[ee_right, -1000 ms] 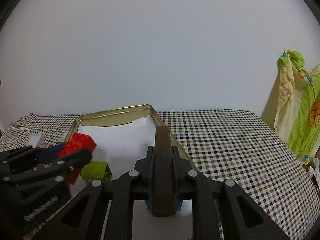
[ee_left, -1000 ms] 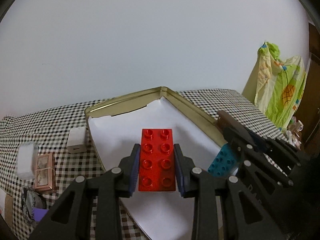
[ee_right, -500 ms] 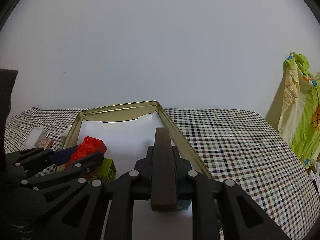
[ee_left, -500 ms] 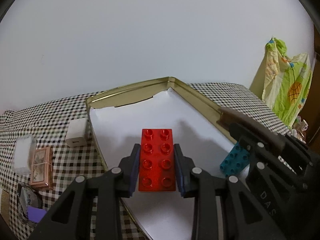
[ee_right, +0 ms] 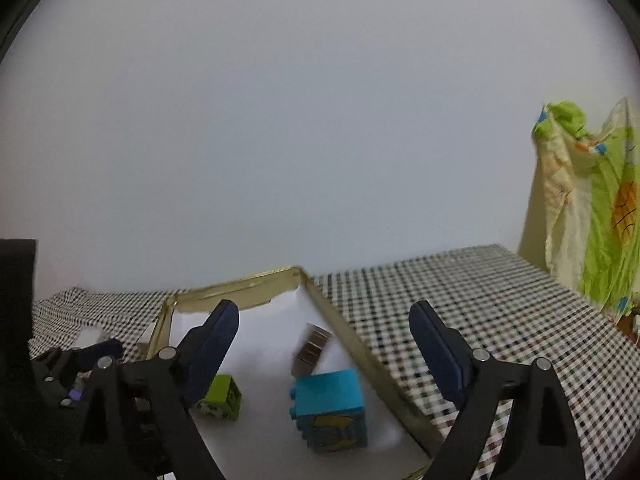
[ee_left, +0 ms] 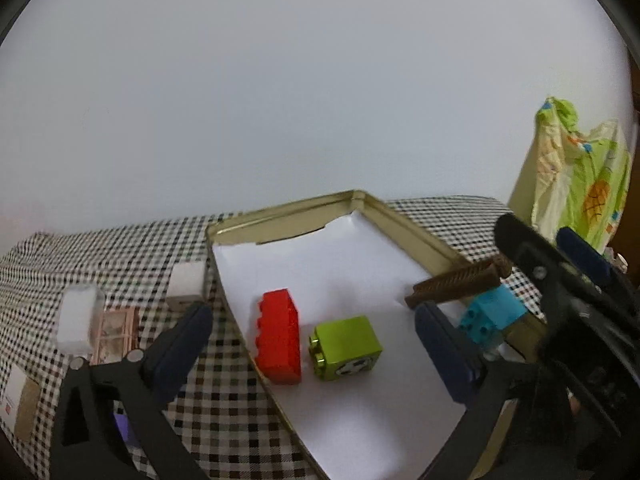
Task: Organize rigid objects
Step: 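Carry the red brick and brush to the tray and release both, then withdraw both grippers from the tray toward the remaining items, then grasp the white box with the left gripper while the right grasps the purple block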
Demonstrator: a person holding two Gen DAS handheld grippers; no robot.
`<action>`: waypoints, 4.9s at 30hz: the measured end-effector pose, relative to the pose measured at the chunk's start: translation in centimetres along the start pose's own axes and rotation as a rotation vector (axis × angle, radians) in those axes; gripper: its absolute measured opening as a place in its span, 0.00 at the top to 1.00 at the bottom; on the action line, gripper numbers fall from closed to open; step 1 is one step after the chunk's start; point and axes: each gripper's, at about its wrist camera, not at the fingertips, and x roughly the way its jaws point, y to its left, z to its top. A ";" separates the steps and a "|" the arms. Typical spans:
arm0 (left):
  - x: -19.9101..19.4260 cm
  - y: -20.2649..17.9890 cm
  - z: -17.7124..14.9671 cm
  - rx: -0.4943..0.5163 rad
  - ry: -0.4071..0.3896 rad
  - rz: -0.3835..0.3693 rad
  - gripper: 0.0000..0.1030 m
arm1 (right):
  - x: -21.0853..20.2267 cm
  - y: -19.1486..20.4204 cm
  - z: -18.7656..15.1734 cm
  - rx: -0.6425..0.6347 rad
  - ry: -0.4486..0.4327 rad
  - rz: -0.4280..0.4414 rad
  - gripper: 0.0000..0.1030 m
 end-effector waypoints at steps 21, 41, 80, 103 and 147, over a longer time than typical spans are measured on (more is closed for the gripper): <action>-1.8 4.8 -1.8 -0.034 -0.048 0.157 0.01 | 1.6 1.0 -1.2 0.019 0.026 -0.094 0.13; -4.1 11.0 -3.9 -0.013 -0.065 0.251 0.01 | -1.6 5.6 -2.9 0.058 -0.002 -0.039 0.13; -3.6 25.9 -8.0 -0.112 0.247 0.235 0.01 | 2.6 21.2 -8.2 -0.104 0.423 0.215 0.13; -3.7 27.0 -8.9 -0.159 0.314 0.234 0.59 | 5.2 21.9 -9.4 -0.071 0.566 0.241 0.36; -6.3 19.3 -6.4 -0.217 -0.033 0.288 0.61 | -1.4 16.3 -3.9 -0.183 0.070 0.239 0.59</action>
